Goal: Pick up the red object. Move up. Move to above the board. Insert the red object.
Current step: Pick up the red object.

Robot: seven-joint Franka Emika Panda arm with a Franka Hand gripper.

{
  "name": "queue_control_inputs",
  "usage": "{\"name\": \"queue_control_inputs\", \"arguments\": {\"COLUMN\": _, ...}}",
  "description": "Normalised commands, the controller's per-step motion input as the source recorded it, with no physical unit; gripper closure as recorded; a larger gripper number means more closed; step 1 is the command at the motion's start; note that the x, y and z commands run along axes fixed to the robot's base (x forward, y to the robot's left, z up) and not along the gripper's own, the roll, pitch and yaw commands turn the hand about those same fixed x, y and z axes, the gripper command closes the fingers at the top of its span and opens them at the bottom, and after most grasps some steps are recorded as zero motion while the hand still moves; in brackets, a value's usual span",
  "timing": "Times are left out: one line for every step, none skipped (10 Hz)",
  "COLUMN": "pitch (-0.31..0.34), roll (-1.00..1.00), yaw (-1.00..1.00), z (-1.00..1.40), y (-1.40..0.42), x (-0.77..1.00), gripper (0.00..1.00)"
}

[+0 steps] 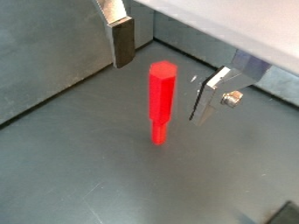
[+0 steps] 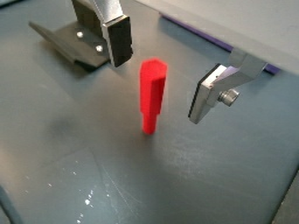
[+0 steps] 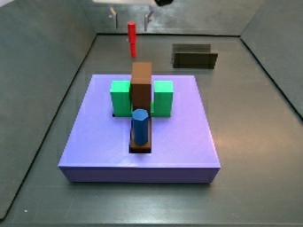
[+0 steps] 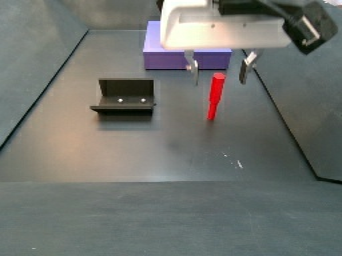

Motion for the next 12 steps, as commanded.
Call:
{"name": "queue_control_inputs", "arguments": {"pitch": 0.0, "roll": 0.0, "yaw": 0.0, "z": -0.3, "y": 0.08, "x": -0.01, "gripper": 0.0}}
{"name": "queue_control_inputs", "arguments": {"pitch": 0.0, "roll": 0.0, "yaw": 0.0, "z": -0.25, "y": 0.11, "x": -0.01, "gripper": 0.0}}
{"name": "queue_control_inputs", "arguments": {"pitch": 0.0, "roll": -0.04, "yaw": 0.0, "z": -0.11, "y": 0.06, "x": 0.0, "gripper": 0.0}}
{"name": "queue_control_inputs", "arguments": {"pitch": -0.003, "roll": -0.04, "yaw": 0.0, "z": -0.09, "y": 0.0, "x": 0.0, "gripper": 0.0}}
{"name": "queue_control_inputs", "arguments": {"pitch": 0.0, "roll": 0.0, "yaw": 0.0, "z": -0.04, "y": 0.0, "x": 0.0, "gripper": 0.0}}
{"name": "queue_control_inputs", "arguments": {"pitch": 0.0, "roll": 0.0, "yaw": 0.0, "z": 0.0, "y": 0.0, "x": 0.0, "gripper": 0.0}}
{"name": "queue_control_inputs", "arguments": {"pitch": 0.0, "roll": 0.0, "yaw": 0.0, "z": 0.0, "y": 0.0, "x": 0.0, "gripper": 1.0}}
{"name": "queue_control_inputs", "arguments": {"pitch": 0.0, "roll": 0.0, "yaw": 0.0, "z": 0.0, "y": 0.0, "x": 0.0, "gripper": 1.0}}
{"name": "queue_control_inputs", "arguments": {"pitch": 0.0, "roll": 0.0, "yaw": 0.0, "z": 0.0, "y": 0.0, "x": 0.0, "gripper": 1.0}}
{"name": "queue_control_inputs", "arguments": {"pitch": 0.0, "roll": 0.0, "yaw": 0.0, "z": 0.0, "y": 0.0, "x": 0.0, "gripper": 1.0}}
{"name": "queue_control_inputs", "arguments": {"pitch": 0.0, "roll": 0.0, "yaw": 0.0, "z": 0.0, "y": 0.0, "x": 0.0, "gripper": 1.0}}
{"name": "queue_control_inputs", "arguments": {"pitch": 0.0, "roll": 0.0, "yaw": 0.0, "z": 0.0, "y": 0.0, "x": 0.0, "gripper": 1.0}}
